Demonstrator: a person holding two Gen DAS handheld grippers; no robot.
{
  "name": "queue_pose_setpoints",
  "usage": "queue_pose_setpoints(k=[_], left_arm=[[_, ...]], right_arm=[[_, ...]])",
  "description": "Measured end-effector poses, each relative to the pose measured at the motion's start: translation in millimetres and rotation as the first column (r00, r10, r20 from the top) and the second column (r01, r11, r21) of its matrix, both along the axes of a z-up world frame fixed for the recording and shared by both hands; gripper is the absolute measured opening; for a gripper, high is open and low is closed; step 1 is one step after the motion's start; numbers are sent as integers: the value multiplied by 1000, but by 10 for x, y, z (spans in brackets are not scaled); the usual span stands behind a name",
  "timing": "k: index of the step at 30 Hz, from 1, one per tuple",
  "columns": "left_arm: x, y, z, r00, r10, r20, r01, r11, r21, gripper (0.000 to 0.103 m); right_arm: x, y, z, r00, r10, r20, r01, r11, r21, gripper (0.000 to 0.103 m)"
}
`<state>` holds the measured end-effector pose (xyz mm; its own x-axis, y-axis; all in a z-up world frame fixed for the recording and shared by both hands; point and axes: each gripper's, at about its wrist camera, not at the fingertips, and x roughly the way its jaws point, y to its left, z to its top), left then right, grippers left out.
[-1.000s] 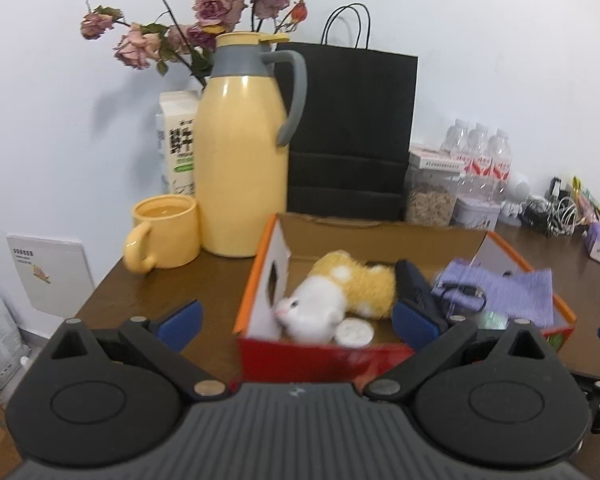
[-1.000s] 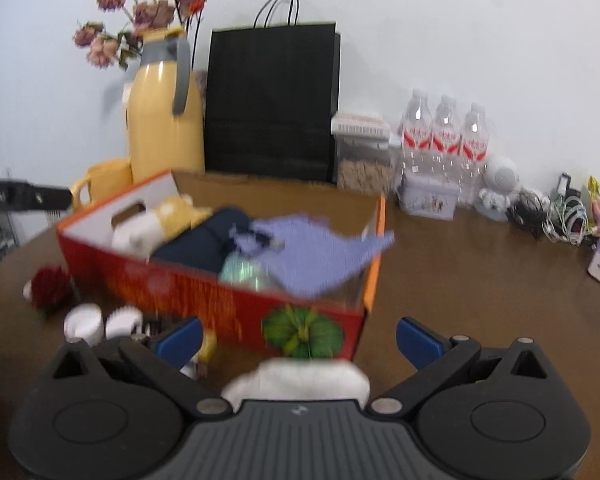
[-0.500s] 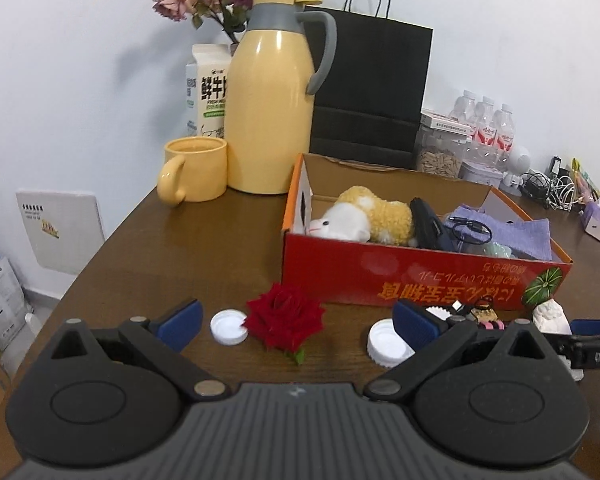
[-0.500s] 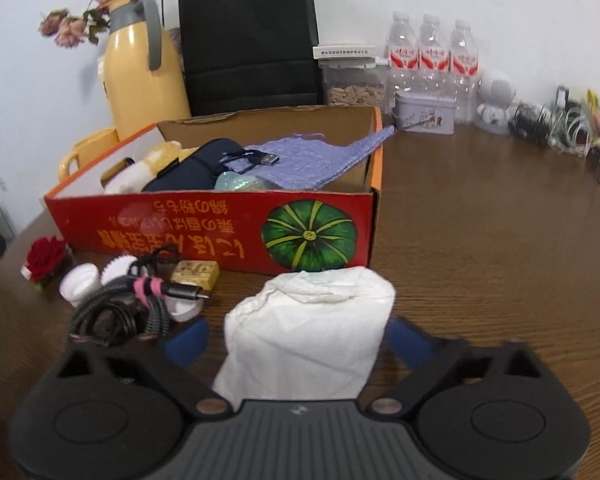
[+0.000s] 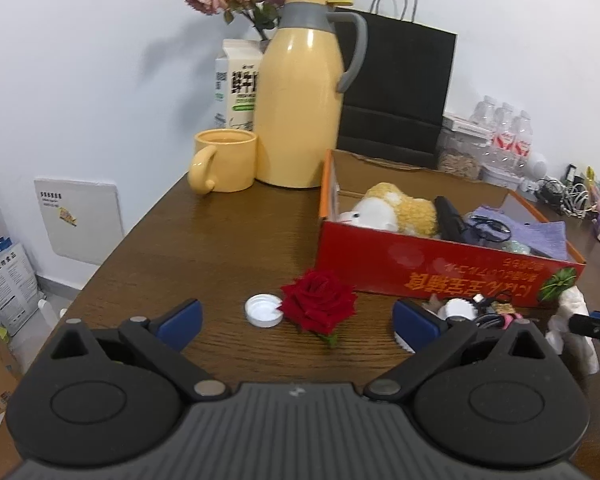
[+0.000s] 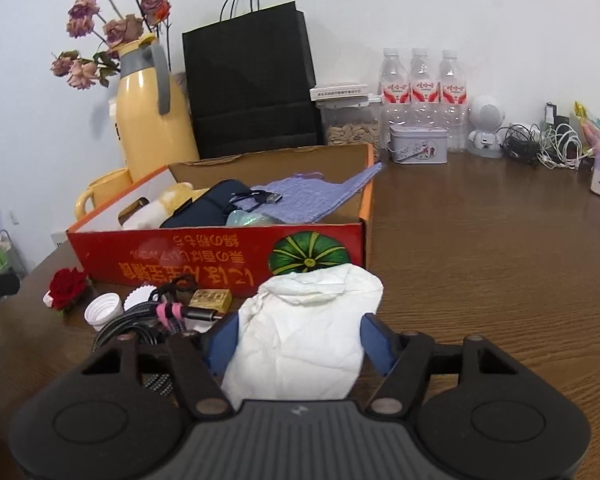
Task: Organize objects
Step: 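Grasp the white cloth with right gripper while left gripper grasps a white bottle cap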
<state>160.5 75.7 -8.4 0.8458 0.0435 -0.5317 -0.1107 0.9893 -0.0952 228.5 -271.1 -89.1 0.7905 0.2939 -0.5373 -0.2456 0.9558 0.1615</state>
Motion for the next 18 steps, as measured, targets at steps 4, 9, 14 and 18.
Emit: queue_pose_setpoints(k=[4,9,14,18], left_arm=[[33,79,-57,1000,25,-10,-25,999,30,103],[116,208,-136,996,73,-47,-71,996,54,103],[186,292,-212,992,99,-73,-93,992,81,103],[217,307,-242,992,93,-82,-85,992,92,103]], right_arm=[[13,-17,-21,1000,1,-8,0,1000,10,48],[-27,-18,-17,999,-28,18,28,1000,-7,85],[50,-18,-77,999,-49,-25,48,998,-48,96],[128,8,-180,996,-47,-80,41,997,-68,96]])
